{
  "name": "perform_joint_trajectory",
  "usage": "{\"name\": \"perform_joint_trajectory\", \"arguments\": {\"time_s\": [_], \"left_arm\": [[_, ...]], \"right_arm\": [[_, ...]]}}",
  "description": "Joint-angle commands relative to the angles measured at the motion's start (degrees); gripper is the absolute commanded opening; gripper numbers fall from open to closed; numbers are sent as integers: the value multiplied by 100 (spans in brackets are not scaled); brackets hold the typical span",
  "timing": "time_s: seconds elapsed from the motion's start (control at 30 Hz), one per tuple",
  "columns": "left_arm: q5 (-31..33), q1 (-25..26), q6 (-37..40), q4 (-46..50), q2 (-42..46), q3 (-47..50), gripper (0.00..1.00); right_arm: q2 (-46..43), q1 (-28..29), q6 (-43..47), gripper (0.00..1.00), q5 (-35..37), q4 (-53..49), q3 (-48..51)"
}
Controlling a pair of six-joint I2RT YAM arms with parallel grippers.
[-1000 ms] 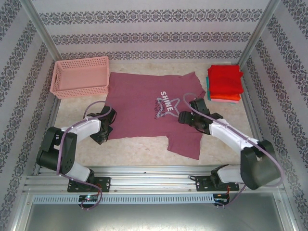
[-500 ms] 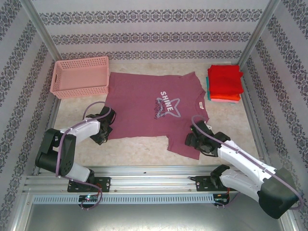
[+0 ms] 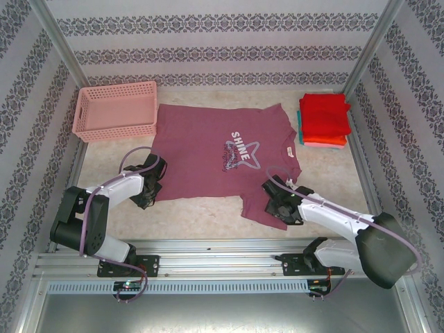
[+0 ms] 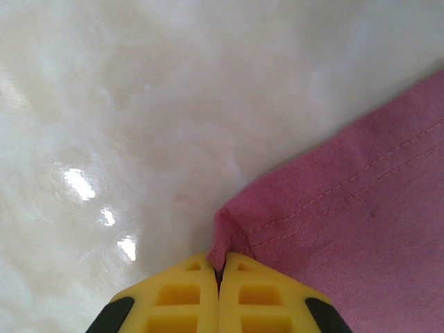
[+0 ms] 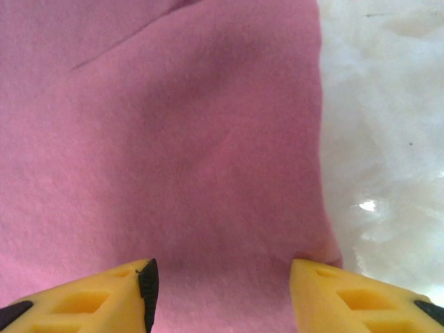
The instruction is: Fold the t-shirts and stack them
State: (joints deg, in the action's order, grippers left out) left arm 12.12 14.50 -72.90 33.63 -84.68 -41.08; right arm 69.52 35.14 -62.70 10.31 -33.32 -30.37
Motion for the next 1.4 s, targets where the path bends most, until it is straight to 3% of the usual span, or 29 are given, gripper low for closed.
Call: {"name": "perform_joint_trajectory", "arguments": {"time_s": [0.0,0.7,1.37], "left_arm": [[-221,-80,-11,-462,-129,206,0],[-171,-101,35,-469,-65,205,0],[-184,-105,53,-499,-61,240,0]], "right_arm": [[253,-153,-117,53,163,50,-138],[181,-373,-13,54,439,-212,-330],[433,-920,499,45,517,-26,-479]]}}
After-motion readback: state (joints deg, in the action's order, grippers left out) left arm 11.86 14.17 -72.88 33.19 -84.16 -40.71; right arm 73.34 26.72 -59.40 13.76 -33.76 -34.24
